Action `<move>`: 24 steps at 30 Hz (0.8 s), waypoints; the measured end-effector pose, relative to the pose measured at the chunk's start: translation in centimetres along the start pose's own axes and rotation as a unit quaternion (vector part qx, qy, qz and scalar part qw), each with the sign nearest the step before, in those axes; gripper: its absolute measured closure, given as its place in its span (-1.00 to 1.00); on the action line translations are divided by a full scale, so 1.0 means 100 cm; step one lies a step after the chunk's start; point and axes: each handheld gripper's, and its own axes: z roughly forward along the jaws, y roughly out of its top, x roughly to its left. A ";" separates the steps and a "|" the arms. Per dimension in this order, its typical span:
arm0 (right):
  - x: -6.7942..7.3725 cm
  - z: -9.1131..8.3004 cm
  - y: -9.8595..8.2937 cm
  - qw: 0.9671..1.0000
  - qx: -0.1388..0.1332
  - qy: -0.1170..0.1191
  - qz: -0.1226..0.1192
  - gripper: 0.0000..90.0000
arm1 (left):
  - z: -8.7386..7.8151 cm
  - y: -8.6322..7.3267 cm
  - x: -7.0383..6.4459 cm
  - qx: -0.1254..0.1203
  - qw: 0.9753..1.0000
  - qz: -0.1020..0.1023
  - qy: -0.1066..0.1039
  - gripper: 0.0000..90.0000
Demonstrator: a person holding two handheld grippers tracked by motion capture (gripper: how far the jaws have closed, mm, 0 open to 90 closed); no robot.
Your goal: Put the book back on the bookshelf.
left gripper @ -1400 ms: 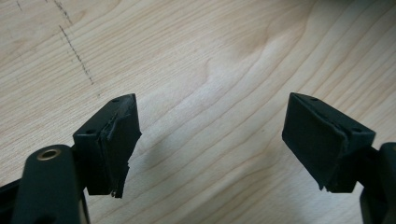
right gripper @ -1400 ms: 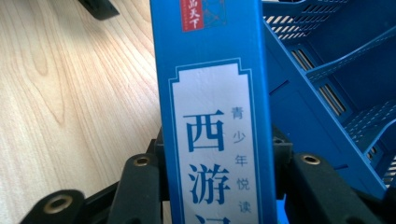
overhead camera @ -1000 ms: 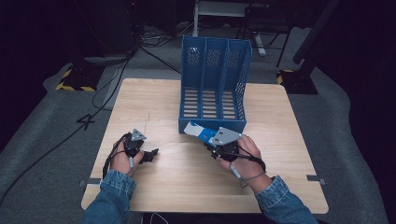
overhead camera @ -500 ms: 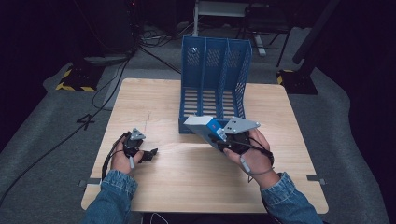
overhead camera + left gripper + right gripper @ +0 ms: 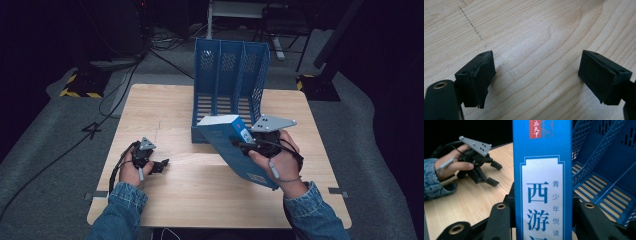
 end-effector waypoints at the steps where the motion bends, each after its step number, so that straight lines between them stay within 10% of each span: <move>1: -0.001 -0.001 0.000 1.000 -0.001 0.001 0.004 0.37 | 0.000 0.000 0.000 0.000 1.000 0.000 0.000 -0.68; 24: -0.041 -0.041 0.026 0.996 -0.048 -0.029 0.063 0.37 | 0.000 0.000 0.000 0.000 1.000 0.000 0.000 -0.69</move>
